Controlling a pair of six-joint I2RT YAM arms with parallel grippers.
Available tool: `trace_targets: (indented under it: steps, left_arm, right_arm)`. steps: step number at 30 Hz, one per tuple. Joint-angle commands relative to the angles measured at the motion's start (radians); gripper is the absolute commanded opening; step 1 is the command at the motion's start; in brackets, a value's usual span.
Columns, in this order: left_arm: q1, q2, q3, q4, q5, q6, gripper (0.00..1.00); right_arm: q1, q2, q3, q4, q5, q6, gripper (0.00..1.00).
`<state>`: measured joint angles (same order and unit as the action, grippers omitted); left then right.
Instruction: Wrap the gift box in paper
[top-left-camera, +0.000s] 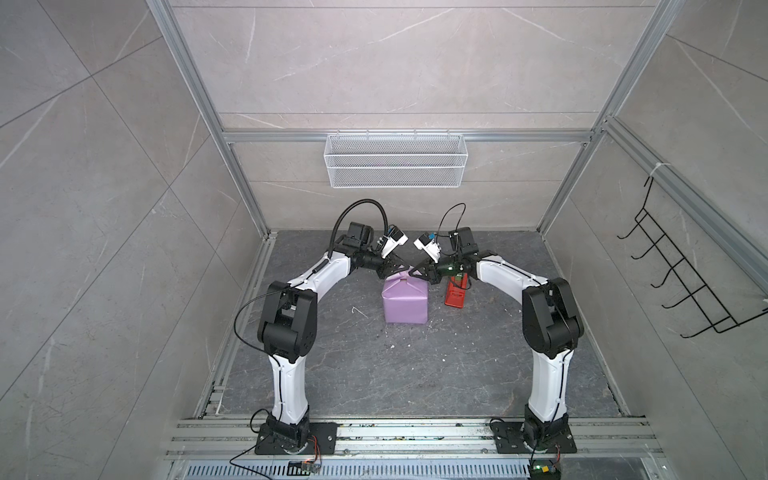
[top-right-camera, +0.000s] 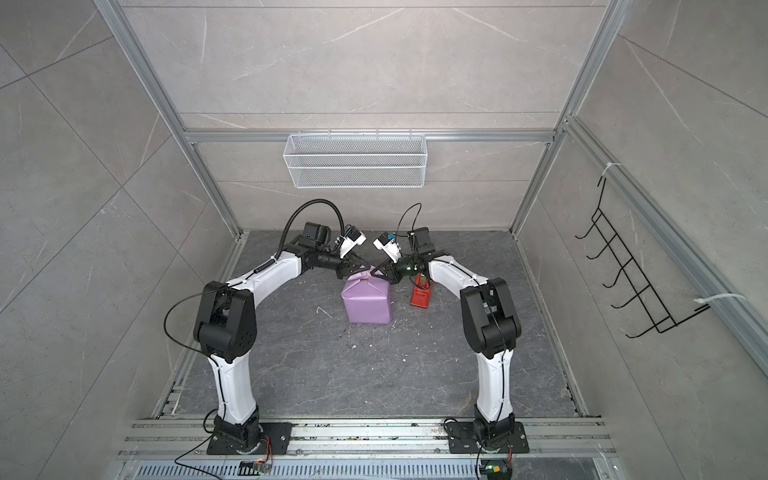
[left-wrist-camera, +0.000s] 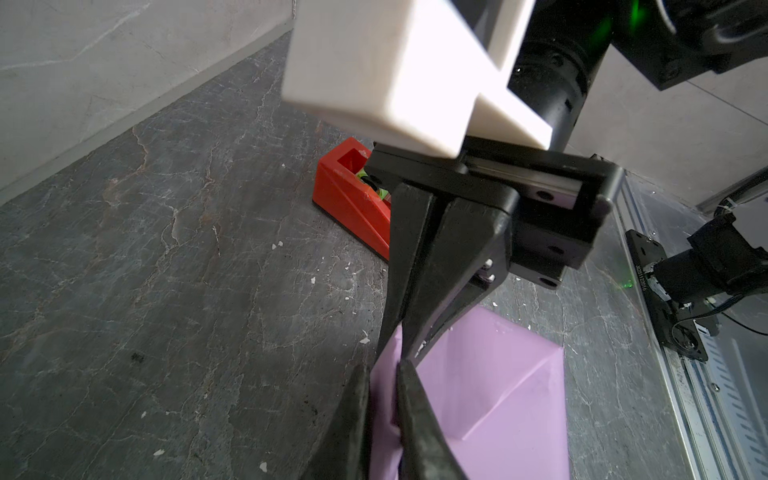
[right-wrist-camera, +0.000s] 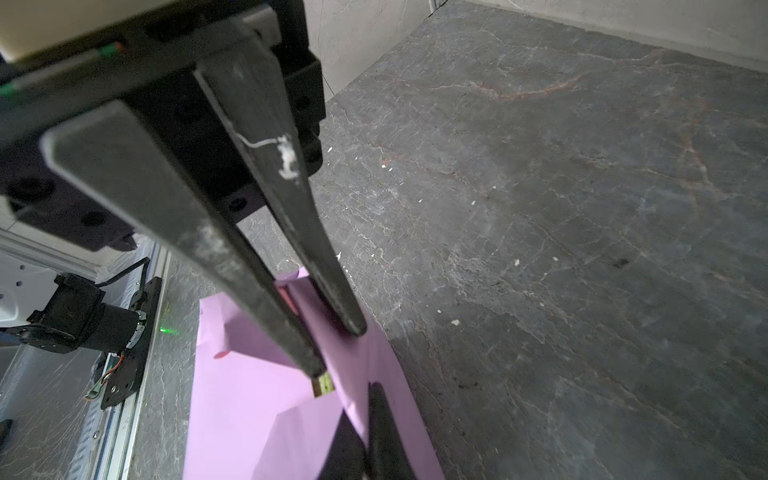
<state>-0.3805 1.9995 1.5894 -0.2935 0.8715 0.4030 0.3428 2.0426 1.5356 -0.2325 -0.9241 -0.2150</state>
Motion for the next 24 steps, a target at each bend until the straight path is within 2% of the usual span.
trace_targets:
  steps: [1, 5, 9, 16, 24]
  left_arm:
    - [-0.006, 0.012, 0.033, -0.012, 0.040, 0.016, 0.14]
    - [-0.008, 0.009, 0.033, -0.019, 0.030, 0.019, 0.08]
    - [-0.009, 0.005, 0.030, -0.029, 0.004, 0.027, 0.00]
    - [-0.010, -0.021, 0.022, -0.020, -0.017, 0.022, 0.00]
    - [-0.016, -0.074, -0.033, 0.036, -0.048, -0.005, 0.00]
  right_arm:
    - [0.008, 0.028, 0.036, -0.019, -0.008, -0.022, 0.08]
    - [0.008, 0.029, 0.041, -0.024, 0.004, -0.017, 0.11]
    - [0.007, 0.017, 0.041, -0.018, 0.018, 0.002, 0.22]
    - [0.007, -0.074, -0.003, -0.042, 0.102, 0.032, 0.42]
    - [0.009, -0.205, -0.151, -0.019, 0.237, 0.159, 0.47]
